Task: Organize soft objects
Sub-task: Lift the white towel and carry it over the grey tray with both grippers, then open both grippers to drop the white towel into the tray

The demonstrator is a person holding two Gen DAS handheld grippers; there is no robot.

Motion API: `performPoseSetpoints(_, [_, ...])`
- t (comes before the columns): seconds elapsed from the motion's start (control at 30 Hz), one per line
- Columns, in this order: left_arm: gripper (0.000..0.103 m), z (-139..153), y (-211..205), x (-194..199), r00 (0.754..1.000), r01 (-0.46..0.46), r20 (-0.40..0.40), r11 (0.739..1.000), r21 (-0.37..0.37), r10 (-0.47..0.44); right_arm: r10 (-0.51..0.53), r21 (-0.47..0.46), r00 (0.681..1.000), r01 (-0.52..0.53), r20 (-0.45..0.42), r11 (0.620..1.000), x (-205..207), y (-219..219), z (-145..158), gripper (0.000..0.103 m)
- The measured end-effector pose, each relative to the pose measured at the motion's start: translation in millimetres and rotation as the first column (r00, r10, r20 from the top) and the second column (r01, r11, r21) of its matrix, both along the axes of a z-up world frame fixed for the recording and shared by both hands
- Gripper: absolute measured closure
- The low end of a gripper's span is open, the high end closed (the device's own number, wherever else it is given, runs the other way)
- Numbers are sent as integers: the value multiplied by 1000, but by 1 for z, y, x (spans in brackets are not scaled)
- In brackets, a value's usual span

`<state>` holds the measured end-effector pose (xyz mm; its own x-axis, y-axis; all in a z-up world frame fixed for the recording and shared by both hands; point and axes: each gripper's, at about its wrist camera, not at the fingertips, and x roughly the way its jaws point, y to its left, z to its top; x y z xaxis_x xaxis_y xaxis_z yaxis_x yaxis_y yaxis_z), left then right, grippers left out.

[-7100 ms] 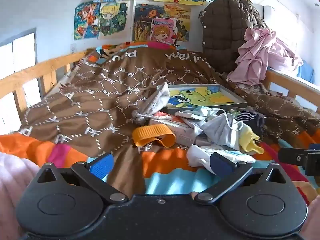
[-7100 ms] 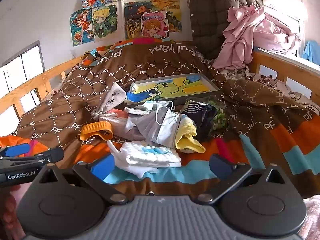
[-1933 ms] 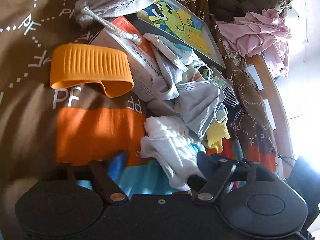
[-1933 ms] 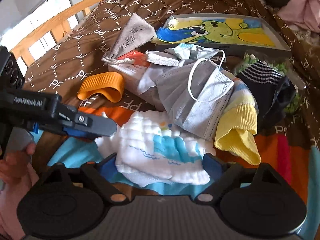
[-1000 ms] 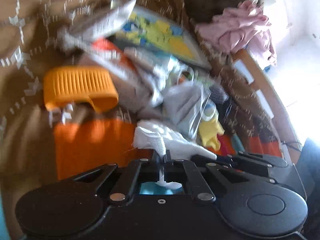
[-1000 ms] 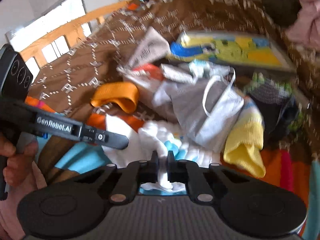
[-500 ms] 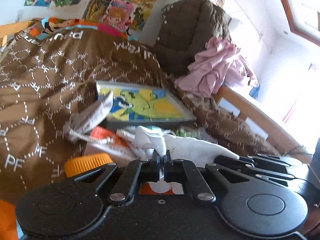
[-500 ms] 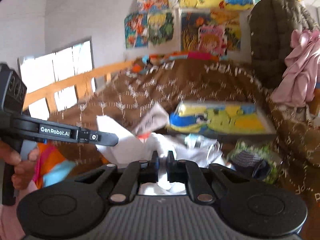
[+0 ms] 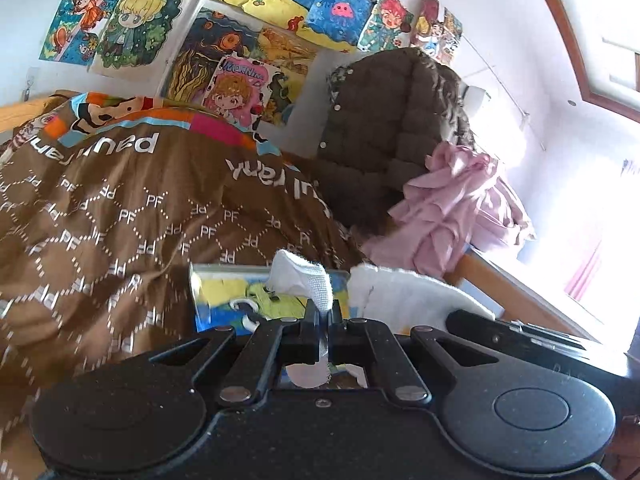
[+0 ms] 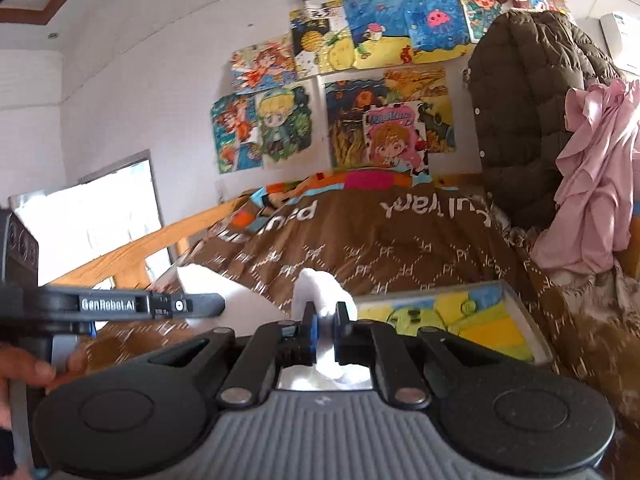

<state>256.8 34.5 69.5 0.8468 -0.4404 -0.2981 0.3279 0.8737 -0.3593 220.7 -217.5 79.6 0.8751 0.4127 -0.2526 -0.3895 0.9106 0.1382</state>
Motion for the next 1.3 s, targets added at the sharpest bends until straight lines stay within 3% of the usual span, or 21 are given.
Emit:
performPoseSetpoints(0.27, [101, -45, -11, 98, 999, -22, -32, 1000, 3, 22, -51, 35, 996, 53, -77, 998, 107, 9, -31, 95])
performPoseSetpoints(0.47, [101, -85, -10, 135, 994, -23, -110, 999, -25, 20, -97, 43, 985, 104, -140, 994, 159, 15, -63, 95])
performPoseSetpoints(0.67, [101, -118, -7, 153, 971, -18, -240, 1000, -8, 16, -99, 33, 969, 109, -226, 993, 185, 23, -88, 95])
performPoseSetpoints(0.9, [99, -126, -14, 155, 965, 5, -263, 998, 68, 13, -90, -3, 942, 95, -323, 996, 191, 32, -104, 93])
performPoseSetpoints(0.97, [97, -124, -15, 154, 965, 6, -260, 997, 83, 15, -93, -3, 940, 98, -329, 995, 189, 32, -105, 88])
performPoseSetpoints(1.03, [83, -122, -15, 153, 964, -7, -263, 996, 93, 31, -95, 0, 939, 101, -331, 995, 186, 30, -106, 83])
performPoseSetpoints(1.1, [81, -119, -13, 151, 964, -19, -263, 996, 91, 42, -97, 4, 939, 105, -330, 994, 183, 28, -105, 76])
performPoseSetpoints(1.17, [72, -116, -12, 149, 964, -28, -261, 995, 94, 52, -100, 6, 938, 108, -331, 994, 182, 25, -104, 65])
performPoseSetpoints(1.3, [52, -108, -11, 141, 966, -45, -251, 995, 92, 67, -106, 19, 937, 119, -332, 993, 177, 19, -100, 52])
